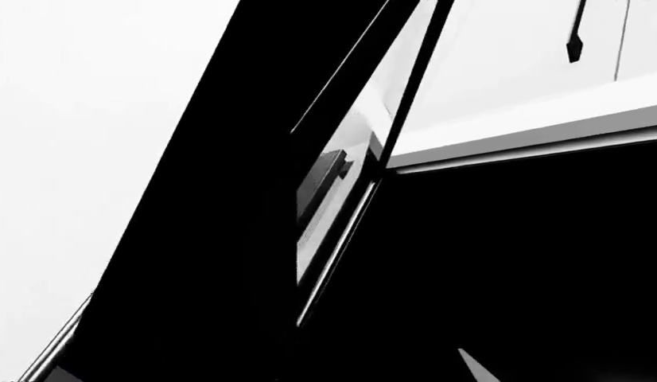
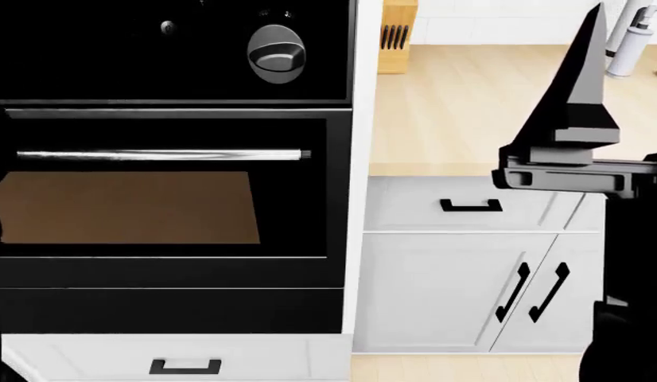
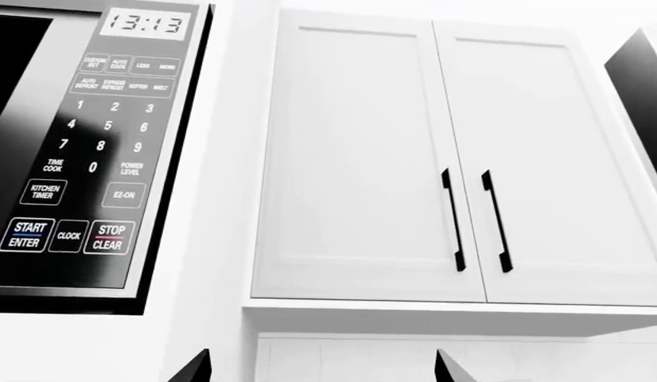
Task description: Open the microwave door
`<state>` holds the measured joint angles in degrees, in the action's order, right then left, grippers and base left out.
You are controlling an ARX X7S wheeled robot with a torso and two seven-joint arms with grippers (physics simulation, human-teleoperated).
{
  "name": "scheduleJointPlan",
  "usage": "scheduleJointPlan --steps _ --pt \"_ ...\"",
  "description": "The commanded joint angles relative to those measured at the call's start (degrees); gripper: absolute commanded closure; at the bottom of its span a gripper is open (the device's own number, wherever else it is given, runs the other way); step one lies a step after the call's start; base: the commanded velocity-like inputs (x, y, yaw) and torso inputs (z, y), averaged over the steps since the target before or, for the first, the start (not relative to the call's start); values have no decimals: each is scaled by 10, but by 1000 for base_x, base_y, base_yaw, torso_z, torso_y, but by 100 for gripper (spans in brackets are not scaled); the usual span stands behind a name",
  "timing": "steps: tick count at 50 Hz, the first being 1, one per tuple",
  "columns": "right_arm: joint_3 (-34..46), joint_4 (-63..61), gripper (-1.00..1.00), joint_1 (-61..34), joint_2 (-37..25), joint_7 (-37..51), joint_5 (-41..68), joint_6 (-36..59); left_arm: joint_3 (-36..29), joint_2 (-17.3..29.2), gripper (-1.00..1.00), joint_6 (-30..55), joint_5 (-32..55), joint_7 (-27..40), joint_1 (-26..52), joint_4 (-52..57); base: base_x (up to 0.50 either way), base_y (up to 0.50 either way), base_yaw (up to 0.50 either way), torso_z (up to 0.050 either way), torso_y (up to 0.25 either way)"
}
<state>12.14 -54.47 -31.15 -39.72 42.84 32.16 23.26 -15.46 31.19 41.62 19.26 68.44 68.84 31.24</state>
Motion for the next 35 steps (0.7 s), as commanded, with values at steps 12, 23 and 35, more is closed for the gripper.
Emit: scheduleJointPlan --steps 12,23,35 --pt "14 2 -100 -18 3 2 2 8 107 99 -100 93 31 -3 -7 76 0 0 0 0 0" --pt "21 3 -100 -25 5 3 1 11 138 148 -100 101 30 -28 -6 48 0 0 0 0 0" --pt "28 -3 -100 -38 6 9 6 24 114 199 -100 106 13 -75 35 -33 0 0 0 0 0"
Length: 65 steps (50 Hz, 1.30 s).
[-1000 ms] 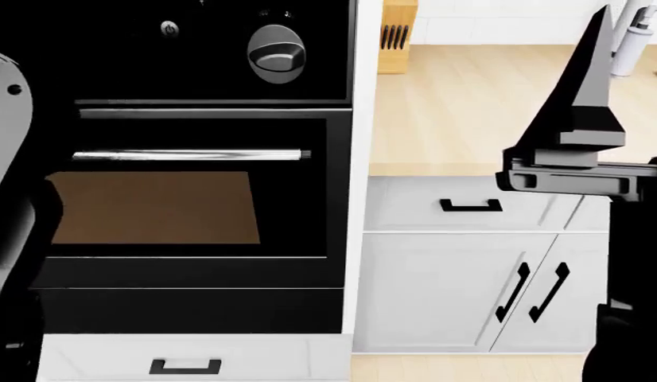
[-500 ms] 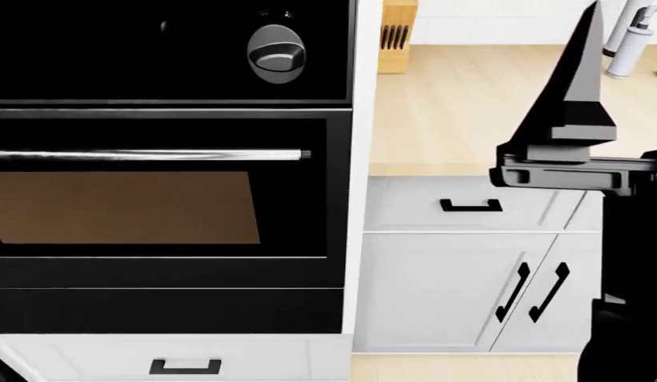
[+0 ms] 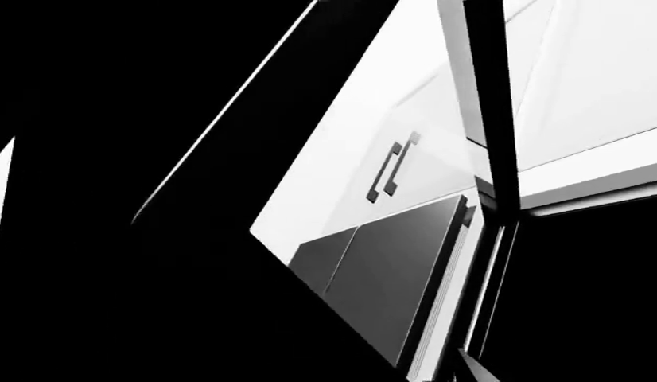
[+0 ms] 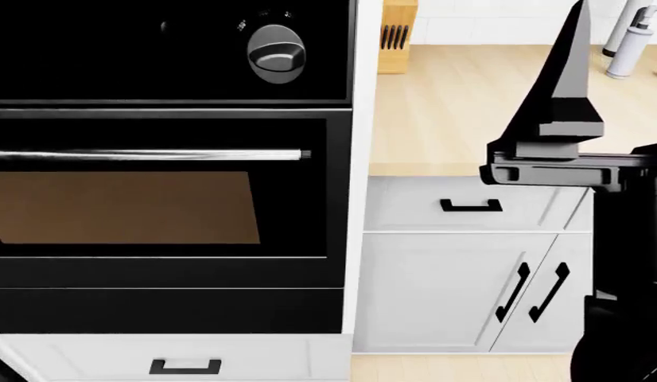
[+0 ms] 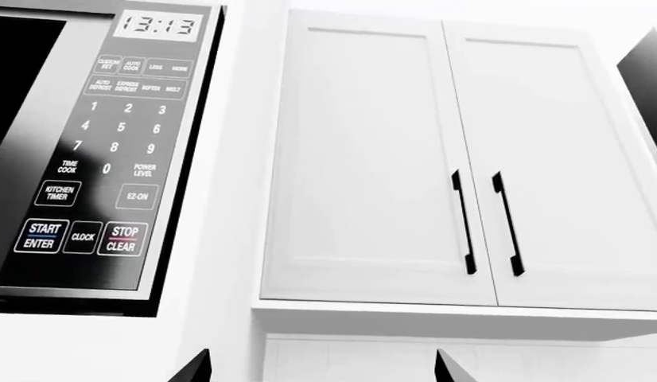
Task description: Open the microwave door
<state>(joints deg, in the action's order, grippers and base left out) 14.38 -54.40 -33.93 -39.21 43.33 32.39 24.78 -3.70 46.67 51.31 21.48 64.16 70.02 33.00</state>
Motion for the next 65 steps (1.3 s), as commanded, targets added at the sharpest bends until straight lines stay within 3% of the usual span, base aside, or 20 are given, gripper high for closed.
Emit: scheduleJointPlan --steps 1,20,27,41,65 --pt "5 -4 -100 -11 0 5 5 9 -7 49 -100 9 -13 -35 24 -58 0 0 0 0 0" --pt "4 2 -100 -9 -2 8 7 5 -12 119 -100 -5 -53 -60 -7 -166 0 0 0 0 0" --pt "5 -1 -100 -8 -4 13 7 8 -57 151 -100 -7 -86 -90 36 -225 0 0 0 0 0" --pt "1 -9 -100 -4 -12 22 11 11 -151 171 -100 5 -153 -146 136 -318 0 0 0 0 0" --pt "10 -6 -100 -12 -12 26 10 13 -114 280 -100 55 -151 -157 82 -326 0 0 0 0 0"
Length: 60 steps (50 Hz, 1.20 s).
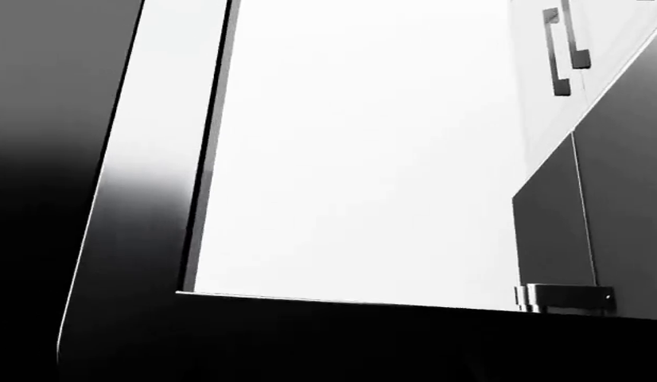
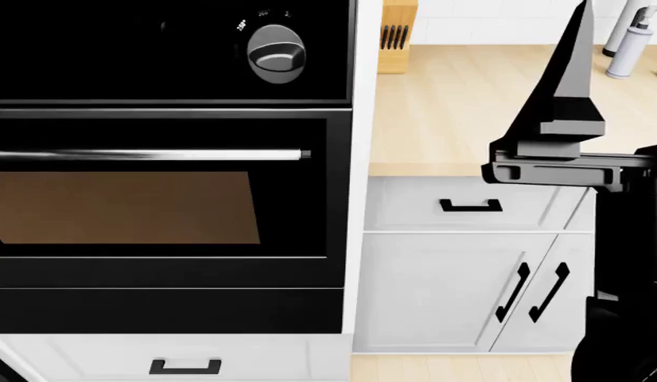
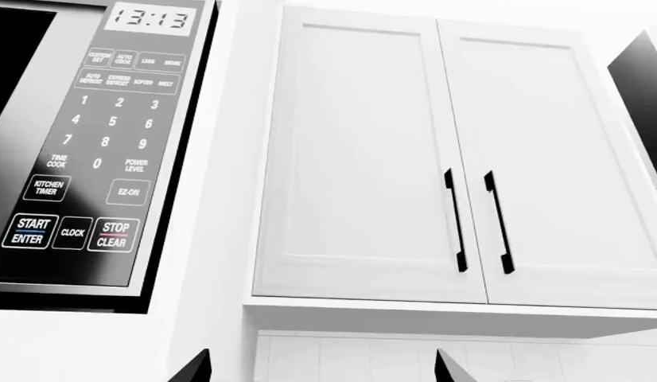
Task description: Open the microwave door
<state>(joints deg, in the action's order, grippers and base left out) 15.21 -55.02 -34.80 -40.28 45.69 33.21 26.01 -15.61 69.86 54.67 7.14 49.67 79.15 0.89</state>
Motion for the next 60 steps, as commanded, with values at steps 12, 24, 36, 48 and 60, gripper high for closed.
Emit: scheduleJointPlan --steps 12,24,36,48,60 --pt "0 2 -100 -1 -4 3 4 -4 -10 85 -100 43 -33 -44 20 5 0 0 0 0 0" --pt "3 4 -100 3 -4 3 1 -11 7 101 -100 44 -20 -47 4 18 0 0 0 0 0" --pt "8 9 -100 7 -3 2 -5 -19 -28 117 -100 63 -53 -110 33 17 0 0 0 0 0" --pt "10 13 -100 13 -1 0 -8 -29 -31 201 -100 80 -40 -127 7 15 0 0 0 0 0" --pt "12 19 -100 11 0 -1 -8 -33 -23 201 -100 77 -133 -199 3 -13 0 0 0 0 0"
